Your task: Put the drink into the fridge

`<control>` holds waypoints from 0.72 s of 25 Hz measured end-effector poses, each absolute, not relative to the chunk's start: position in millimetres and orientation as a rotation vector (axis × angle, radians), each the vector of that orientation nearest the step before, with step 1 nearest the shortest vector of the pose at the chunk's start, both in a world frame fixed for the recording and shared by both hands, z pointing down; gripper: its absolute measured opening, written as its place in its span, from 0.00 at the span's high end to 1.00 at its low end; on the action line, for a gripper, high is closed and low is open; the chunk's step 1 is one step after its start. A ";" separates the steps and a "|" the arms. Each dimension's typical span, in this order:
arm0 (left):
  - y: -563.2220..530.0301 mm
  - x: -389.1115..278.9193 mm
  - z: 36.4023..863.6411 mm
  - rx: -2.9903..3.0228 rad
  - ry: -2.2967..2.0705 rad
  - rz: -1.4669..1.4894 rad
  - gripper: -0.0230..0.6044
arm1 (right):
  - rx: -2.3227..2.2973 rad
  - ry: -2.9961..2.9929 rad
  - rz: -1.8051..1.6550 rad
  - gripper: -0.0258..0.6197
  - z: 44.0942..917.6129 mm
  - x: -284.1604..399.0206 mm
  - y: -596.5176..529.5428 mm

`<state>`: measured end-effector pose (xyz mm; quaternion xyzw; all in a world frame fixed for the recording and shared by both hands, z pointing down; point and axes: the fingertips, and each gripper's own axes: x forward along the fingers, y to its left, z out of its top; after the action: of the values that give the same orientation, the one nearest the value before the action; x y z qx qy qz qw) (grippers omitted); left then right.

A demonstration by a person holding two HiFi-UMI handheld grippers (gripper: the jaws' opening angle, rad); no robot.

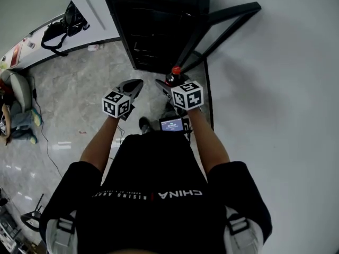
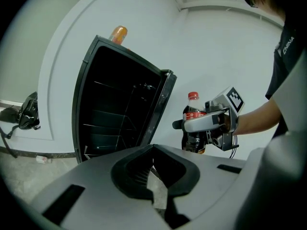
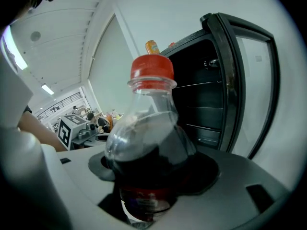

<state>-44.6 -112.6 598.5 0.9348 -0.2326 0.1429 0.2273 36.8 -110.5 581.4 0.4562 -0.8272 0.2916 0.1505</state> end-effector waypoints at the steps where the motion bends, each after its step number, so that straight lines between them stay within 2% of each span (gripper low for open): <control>1: -118.4 -44.0 601.2 2.568 -0.650 0.399 0.95 | 1.297 -2.380 0.836 0.47 583.2 36.0 -116.9; 18: -227.3 18.2 577.0 2.526 -0.874 0.370 0.95 | 1.056 -2.509 0.760 0.47 572.2 77.1 -230.0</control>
<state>18.2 -227.3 577.0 0.9132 -0.3160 0.1336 0.2198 77.1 -230.0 572.2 0.3691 -0.8766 0.2657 0.1570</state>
